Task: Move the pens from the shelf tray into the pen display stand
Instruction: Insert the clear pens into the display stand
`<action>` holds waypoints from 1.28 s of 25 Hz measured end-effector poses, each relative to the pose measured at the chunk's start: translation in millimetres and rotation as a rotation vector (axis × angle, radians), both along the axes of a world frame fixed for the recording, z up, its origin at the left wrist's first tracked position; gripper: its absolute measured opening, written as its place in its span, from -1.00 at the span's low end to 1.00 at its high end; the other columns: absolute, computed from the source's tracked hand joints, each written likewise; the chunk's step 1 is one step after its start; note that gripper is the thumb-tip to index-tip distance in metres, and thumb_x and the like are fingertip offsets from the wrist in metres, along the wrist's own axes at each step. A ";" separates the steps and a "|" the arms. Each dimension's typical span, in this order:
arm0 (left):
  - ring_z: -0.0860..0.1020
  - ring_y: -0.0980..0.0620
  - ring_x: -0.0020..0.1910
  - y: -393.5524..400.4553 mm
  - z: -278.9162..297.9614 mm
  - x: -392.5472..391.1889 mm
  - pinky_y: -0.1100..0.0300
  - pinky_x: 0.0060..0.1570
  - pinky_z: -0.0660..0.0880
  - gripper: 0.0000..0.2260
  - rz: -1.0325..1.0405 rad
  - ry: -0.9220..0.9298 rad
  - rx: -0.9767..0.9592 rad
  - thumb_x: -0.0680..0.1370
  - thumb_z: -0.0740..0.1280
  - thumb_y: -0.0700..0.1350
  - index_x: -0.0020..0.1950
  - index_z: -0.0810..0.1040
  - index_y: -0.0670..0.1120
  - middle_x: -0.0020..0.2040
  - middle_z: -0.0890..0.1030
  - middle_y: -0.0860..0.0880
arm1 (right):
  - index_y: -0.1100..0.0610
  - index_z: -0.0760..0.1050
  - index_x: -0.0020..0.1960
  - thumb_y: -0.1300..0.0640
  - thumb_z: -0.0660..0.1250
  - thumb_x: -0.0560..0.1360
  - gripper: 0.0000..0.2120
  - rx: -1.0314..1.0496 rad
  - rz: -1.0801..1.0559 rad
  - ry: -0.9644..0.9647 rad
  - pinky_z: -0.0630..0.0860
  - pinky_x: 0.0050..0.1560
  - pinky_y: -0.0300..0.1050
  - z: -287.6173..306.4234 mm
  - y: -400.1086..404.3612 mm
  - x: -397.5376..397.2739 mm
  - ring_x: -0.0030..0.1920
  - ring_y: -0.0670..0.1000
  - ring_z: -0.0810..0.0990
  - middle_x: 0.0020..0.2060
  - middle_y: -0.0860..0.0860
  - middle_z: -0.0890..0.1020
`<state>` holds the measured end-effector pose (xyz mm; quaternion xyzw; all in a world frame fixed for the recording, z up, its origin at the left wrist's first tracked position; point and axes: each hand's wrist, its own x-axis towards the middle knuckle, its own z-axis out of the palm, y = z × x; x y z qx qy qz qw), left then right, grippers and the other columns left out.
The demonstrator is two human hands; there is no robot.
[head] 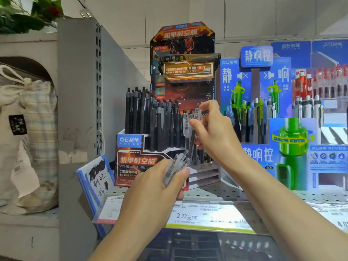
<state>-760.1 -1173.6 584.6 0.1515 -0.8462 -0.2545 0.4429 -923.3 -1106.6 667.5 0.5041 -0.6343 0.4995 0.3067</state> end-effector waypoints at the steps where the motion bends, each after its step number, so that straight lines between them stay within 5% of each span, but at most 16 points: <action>1: 0.60 0.25 -0.29 -1.5 0.3 1.0 -0.03 -0.11 0.58 -0.75 -0.008 0.004 0.026 0.54 0.15 0.32 -0.15 0.47 0.21 -0.30 0.66 0.22 | 0.05 0.28 0.17 0.05 0.28 0.64 -0.79 -0.005 -0.002 -0.009 0.62 -0.19 0.21 -0.5 0.0 -1.0 -0.31 0.14 0.64 -0.31 0.05 0.55; 9: 0.64 0.03 -0.31 0.9 5.2 6.4 -0.10 -0.18 0.60 -0.70 -0.070 -0.015 0.130 0.57 0.21 0.26 -0.12 0.53 0.07 -0.27 0.70 0.13 | 0.03 0.35 0.19 0.05 0.35 0.59 -0.76 0.012 0.012 -0.008 0.60 -0.12 0.20 -7.1 -3.0 0.7 -0.28 0.07 0.62 -0.32 0.00 0.57; 13: 0.63 -0.03 -0.29 -1.0 6.2 6.6 0.08 -0.29 0.53 -0.73 -0.088 -0.014 0.160 0.59 0.22 0.21 -0.12 0.54 0.06 -0.27 0.70 0.12 | 0.02 0.36 0.20 0.09 0.39 0.57 -0.72 0.038 0.029 0.002 0.61 -0.13 0.19 -8.3 -1.9 2.1 -0.27 0.07 0.61 -0.32 -0.01 0.54; 18: 0.61 0.01 -0.29 -2.0 7.1 7.1 0.19 -0.30 0.50 -0.73 -0.111 -0.010 0.159 0.61 0.23 0.17 -0.11 0.54 0.01 -0.27 0.70 0.10 | 0.05 0.41 0.06 0.06 0.32 0.61 -0.89 0.081 0.072 -0.068 0.63 -0.14 0.20 -8.0 -3.2 3.2 -0.23 0.14 0.63 -0.27 0.06 0.61; 22: 0.62 0.01 -0.29 -2.6 6.7 7.6 0.19 -0.30 0.50 -0.74 -0.120 -0.006 0.159 0.62 0.23 0.17 -0.11 0.54 0.02 -0.28 0.70 0.10 | 0.09 0.46 -0.11 0.03 0.28 0.62 -0.83 0.106 0.031 -0.110 0.63 -0.12 0.18 -7.6 -4.1 2.6 -0.26 0.09 0.66 -0.31 0.04 0.66; 26: 0.63 0.11 -0.30 -6.2 4.9 5.7 0.16 -0.22 0.56 -0.75 -0.116 -0.007 0.142 0.61 0.21 0.20 -0.08 0.54 0.08 -0.27 0.70 0.13 | 0.11 0.47 -0.11 0.05 0.28 0.63 -0.82 0.143 0.032 -0.157 0.67 -0.25 0.10 -5.0 -2.0 1.8 -0.44 -0.03 0.66 -0.36 0.00 0.67; 32: 0.62 0.19 -0.32 -12.2 3.8 4.4 0.25 -0.21 0.53 -0.72 -0.139 -0.012 0.163 0.60 0.19 0.24 -0.05 0.56 0.09 -0.27 0.71 0.13 | 0.13 0.48 -0.08 0.01 0.30 0.62 -0.80 0.188 0.013 -0.158 0.67 -0.19 0.12 -0.6 0.5 7.1 -0.41 0.01 0.66 -0.34 0.00 0.67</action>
